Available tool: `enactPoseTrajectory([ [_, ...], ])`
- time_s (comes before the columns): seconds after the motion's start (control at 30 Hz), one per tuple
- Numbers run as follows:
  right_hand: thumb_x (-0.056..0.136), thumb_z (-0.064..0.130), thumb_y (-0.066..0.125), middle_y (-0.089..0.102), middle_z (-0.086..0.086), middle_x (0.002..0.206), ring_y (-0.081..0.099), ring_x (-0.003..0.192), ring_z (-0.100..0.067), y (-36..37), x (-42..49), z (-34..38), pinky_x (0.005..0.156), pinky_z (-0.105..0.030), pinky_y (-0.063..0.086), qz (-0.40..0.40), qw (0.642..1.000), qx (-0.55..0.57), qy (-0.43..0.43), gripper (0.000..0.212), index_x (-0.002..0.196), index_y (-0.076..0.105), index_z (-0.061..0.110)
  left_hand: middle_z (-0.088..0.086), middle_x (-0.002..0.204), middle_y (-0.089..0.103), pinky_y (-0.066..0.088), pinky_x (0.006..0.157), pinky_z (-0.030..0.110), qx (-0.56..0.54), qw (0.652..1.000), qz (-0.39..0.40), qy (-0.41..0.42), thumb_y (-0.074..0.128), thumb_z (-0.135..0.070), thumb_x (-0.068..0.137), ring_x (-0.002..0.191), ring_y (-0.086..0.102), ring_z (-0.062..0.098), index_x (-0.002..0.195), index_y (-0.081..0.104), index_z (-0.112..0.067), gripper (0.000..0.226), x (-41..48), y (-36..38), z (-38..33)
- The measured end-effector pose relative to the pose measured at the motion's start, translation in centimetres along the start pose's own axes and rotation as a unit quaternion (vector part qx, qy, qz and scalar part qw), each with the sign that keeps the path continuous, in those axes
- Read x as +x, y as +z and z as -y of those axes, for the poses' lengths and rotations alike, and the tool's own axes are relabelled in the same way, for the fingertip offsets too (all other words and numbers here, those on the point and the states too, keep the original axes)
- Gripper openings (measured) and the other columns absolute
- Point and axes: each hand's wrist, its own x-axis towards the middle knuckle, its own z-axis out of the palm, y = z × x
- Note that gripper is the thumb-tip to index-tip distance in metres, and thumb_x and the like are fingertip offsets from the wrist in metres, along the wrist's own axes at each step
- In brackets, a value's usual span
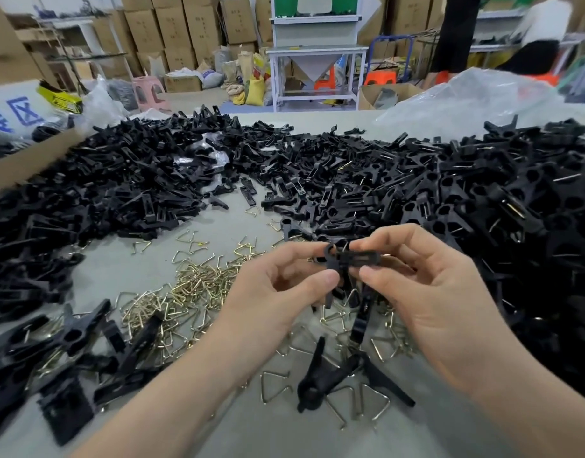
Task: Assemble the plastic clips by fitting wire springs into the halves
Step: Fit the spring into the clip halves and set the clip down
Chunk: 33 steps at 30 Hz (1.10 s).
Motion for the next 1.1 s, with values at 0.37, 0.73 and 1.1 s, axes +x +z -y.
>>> enactPoseTrajectory([
  [0.37, 0.081, -0.004, 0.064, 0.073, -0.008, 0.080, 0.070, 0.082, -0.021, 0.3, -0.4, -0.7, 0.079, -0.029, 0.056, -0.040, 0.998, -0.021, 0.052, 0.022, 0.077, 0.071, 0.017, 0.002, 0.078, 0.073, 0.047, 0.065, 0.039, -0.046, 0.999, -0.009, -0.024, 0.069, -0.020, 0.078, 0.069, 0.052, 0.024, 0.091, 0.063, -0.016, 0.015, -0.1, 0.5, 0.2],
  [0.73, 0.074, -0.001, 0.073, 0.067, 0.004, 0.071, 0.062, 0.071, -0.004, 0.6, -0.6, 0.1, 0.067, -0.011, 0.047, -0.013, 0.996, -0.088, 0.000, 0.019, 0.070, 0.068, 0.018, 0.009, 0.078, 0.069, 0.030, 0.059, 0.033, -0.118, 0.992, 0.007, -0.047, 0.070, -0.029, 0.070, 0.072, 0.040, 0.031, 0.085, 0.060, -0.020, 0.020, 0.0, 0.5, 0.7],
  [1.1, 0.071, 0.010, 0.070, 0.075, 0.001, 0.083, 0.071, 0.079, -0.007, 0.9, -0.6, 0.2, 0.067, -0.008, 0.049, -0.040, 0.998, 0.001, 0.043, 0.017, 0.088, 0.075, 0.013, 0.006, 0.089, 0.076, 0.052, 0.073, 0.017, -0.102, 0.995, -0.013, 0.010, 0.070, -0.024, 0.068, 0.082, 0.071, 0.012, 0.095, 0.067, -0.016, 0.028, 0.1, 0.5, 0.3],
])
